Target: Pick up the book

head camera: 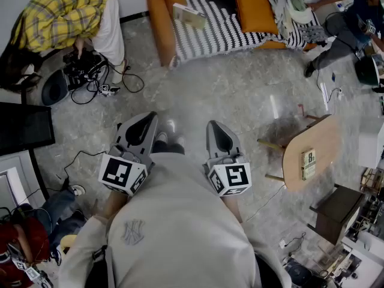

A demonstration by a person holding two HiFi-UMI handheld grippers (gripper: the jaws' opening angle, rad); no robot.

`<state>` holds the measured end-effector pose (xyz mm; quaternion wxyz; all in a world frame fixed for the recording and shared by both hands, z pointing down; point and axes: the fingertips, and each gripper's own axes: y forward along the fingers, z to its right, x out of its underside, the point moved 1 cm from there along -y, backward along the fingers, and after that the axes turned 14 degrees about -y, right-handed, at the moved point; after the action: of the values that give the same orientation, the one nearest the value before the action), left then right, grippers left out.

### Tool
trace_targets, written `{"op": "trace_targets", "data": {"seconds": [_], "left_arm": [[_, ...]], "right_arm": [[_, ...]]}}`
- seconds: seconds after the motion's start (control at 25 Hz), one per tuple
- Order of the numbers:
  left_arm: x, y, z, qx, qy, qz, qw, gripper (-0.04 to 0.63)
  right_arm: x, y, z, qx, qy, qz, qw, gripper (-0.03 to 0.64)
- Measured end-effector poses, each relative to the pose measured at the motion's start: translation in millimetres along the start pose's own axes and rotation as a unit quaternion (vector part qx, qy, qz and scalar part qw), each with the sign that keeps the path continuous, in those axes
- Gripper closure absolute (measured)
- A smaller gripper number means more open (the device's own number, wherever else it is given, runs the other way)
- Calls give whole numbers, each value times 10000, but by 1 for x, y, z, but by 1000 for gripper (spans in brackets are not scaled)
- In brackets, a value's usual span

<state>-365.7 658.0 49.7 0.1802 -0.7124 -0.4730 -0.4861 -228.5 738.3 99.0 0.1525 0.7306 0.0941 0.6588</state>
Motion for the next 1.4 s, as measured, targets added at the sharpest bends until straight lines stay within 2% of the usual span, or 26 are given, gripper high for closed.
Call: {"op": "trace_targets", "data": {"seconds": [0.68,0.84,1.0,1.24,1.4], "left_arm": [[17,-3,17,-155,59,179,9997,586],[21,-4,24,-128,88,203,9997,586],[22,1,33,-85,98,196,9997,586],[21,11,32,-41,102,131,9999,586],[16,23,17,-72,33,65,9999,586]], "right_arm": [[6,-16,14,-178,-254,120,9994,600],[5,-25,12,-474,-175,391,9980,600],[8,-32,15,-717,-31,458,9964,598],[15,-24,21,-733,125,327,9967,598],[10,-8,22,-723,1,230,9971,598]]}}
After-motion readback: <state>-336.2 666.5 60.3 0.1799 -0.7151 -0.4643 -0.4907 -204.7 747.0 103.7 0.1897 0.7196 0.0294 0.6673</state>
